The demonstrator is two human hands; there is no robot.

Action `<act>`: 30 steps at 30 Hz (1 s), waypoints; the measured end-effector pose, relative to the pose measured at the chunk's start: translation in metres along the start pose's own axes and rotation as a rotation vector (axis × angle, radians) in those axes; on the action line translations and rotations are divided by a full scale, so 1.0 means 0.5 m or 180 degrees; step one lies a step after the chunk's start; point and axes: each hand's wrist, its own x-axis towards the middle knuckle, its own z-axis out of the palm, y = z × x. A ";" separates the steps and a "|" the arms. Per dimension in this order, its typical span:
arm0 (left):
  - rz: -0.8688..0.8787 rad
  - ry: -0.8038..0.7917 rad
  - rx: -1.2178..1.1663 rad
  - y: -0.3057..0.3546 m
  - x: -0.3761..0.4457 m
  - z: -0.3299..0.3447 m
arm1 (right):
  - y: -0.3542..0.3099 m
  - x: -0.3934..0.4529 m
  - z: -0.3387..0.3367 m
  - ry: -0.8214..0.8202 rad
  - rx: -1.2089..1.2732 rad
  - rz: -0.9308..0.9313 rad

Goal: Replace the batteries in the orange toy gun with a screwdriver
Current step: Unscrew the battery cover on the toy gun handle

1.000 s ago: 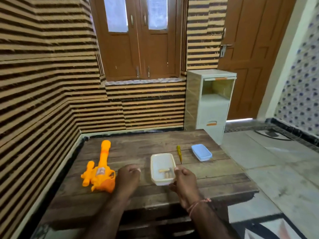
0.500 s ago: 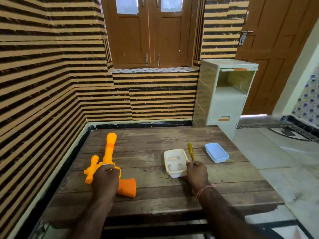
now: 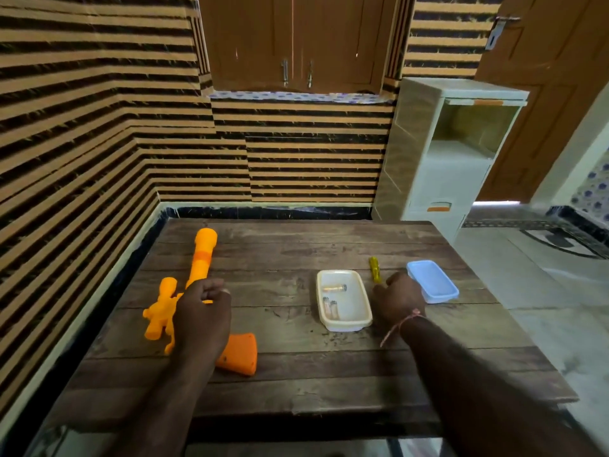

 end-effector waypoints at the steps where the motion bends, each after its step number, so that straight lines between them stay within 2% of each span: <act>1: 0.0013 0.0019 -0.0021 -0.005 0.007 -0.003 | -0.005 0.008 0.003 -0.0003 -0.0104 -0.0018; 7: -0.0004 0.0206 -0.0054 -0.016 0.019 -0.027 | -0.018 0.030 0.013 0.0194 -0.0433 -0.0029; 9: -0.0046 0.0313 -0.0107 -0.027 0.023 -0.039 | -0.025 0.019 -0.008 0.0392 -0.0106 -0.0056; 12: -0.0219 0.0470 -0.0191 -0.030 0.015 -0.058 | -0.054 -0.015 -0.042 0.0482 0.0803 -0.0482; 13: -0.0284 0.0521 -0.0238 -0.027 0.010 -0.063 | -0.074 -0.041 -0.051 0.0362 0.1235 -0.0597; 15: -0.0347 0.0567 -0.0315 -0.014 -0.002 -0.071 | -0.121 -0.108 -0.058 -0.0199 0.2125 -0.0715; 17: -0.0379 0.0568 -0.0421 -0.008 -0.008 -0.074 | -0.158 -0.179 -0.048 -0.0752 0.2320 -0.0905; 21: -0.0450 0.0603 -0.0487 -0.001 -0.014 -0.092 | -0.190 -0.279 0.025 -0.1396 0.1940 -0.1398; 27: -0.0419 0.0634 -0.0542 -0.012 -0.005 -0.119 | -0.173 -0.326 0.142 -0.1260 0.0286 -0.2330; 30: -0.0448 0.0631 -0.0592 -0.028 -0.005 -0.126 | -0.160 -0.332 0.163 -0.1306 -0.0747 -0.2580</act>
